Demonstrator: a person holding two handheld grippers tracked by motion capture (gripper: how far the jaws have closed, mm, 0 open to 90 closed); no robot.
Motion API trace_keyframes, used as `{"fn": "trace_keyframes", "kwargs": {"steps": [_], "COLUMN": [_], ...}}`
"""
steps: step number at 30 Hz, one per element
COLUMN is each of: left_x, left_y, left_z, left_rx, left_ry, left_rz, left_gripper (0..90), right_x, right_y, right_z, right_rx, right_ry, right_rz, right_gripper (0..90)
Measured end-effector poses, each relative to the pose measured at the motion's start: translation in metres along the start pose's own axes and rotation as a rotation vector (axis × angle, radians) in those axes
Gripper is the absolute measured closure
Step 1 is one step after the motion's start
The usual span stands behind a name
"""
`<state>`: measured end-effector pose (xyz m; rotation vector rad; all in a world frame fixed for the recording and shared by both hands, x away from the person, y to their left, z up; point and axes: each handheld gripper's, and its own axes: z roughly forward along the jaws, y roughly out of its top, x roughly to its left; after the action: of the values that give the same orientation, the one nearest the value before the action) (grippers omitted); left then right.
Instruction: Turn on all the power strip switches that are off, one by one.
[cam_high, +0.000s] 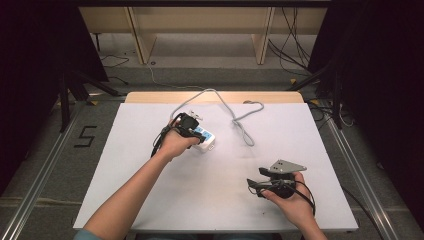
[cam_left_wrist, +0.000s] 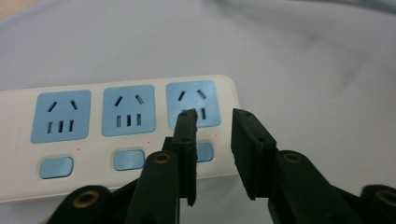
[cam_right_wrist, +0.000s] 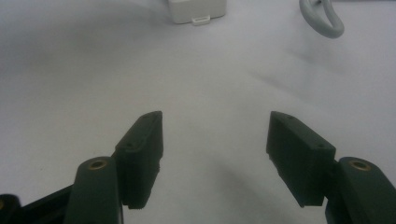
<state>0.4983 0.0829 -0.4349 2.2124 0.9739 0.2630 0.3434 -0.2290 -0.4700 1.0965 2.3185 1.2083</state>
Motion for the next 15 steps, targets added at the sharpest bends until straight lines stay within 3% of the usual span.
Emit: {"fn": "trace_keyframes", "kwargs": {"steps": [2, 8, 15], "left_x": [-0.001, -0.006, -0.013], "left_y": [-0.002, -0.009, -0.021], "left_z": [-0.005, -0.017, -0.033], "left_rx": [-0.038, -0.073, -0.099], "left_ry": [0.004, 0.030, 0.030], "left_rz": [-0.018, -0.039, -0.025], "left_gripper": [61.6, 46.4, 38.6], "right_x": [-0.001, -0.002, -0.004], "right_y": [0.000, 0.000, 0.000], "right_z": [0.000, 0.000, -0.002], "right_rx": [0.001, 0.000, -0.001], "right_ry": [-0.002, -0.006, -0.010], "right_rz": [-0.002, 0.002, 0.006], "right_gripper": [37.4, 37.5, 37.3]}}
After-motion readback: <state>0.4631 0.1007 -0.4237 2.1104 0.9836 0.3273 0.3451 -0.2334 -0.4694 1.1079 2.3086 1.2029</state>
